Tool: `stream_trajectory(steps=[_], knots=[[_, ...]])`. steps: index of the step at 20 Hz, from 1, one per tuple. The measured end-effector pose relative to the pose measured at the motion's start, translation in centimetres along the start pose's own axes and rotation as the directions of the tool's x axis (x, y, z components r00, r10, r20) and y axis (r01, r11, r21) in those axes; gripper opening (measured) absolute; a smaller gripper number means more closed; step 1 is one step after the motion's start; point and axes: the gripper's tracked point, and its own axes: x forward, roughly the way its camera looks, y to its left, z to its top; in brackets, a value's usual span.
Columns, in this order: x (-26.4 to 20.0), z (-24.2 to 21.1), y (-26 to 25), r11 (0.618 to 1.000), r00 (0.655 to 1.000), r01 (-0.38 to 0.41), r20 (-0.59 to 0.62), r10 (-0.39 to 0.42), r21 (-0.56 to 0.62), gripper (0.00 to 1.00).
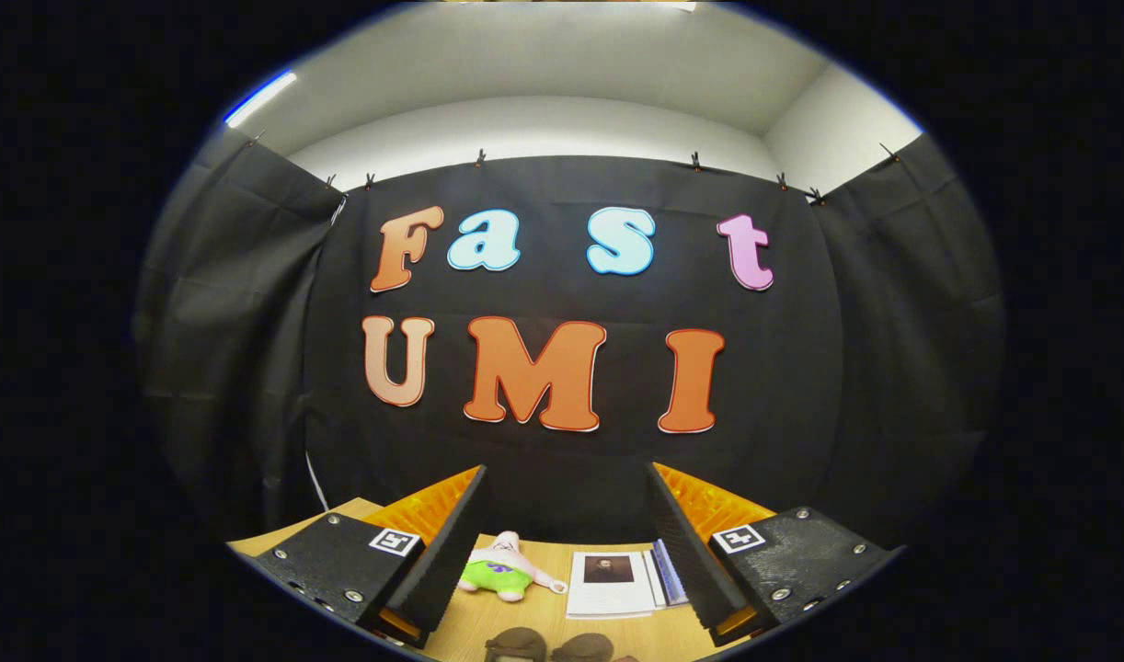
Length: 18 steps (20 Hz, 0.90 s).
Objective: Open the storage box then place both shoes into the box .Put the left shoe in first, then the right shoe, with the right side of both shoes facing outward in a uniform manner.
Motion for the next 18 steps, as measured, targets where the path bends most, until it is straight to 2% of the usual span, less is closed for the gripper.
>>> stream_trajectory(steps=[5,12,18], knots=[[0.1,-0.2,0.1,1.000,1.000,-0.004,-0.018,0.005,0.017,1.00],[0.3,-2.9,1.9,0.995,0.990,-0.081,-0.107,0.087,0.056,1.00],[0.4,-6.1,3.9,0.979,0.961,-0.144,-0.215,0.173,0.144,1.00]])
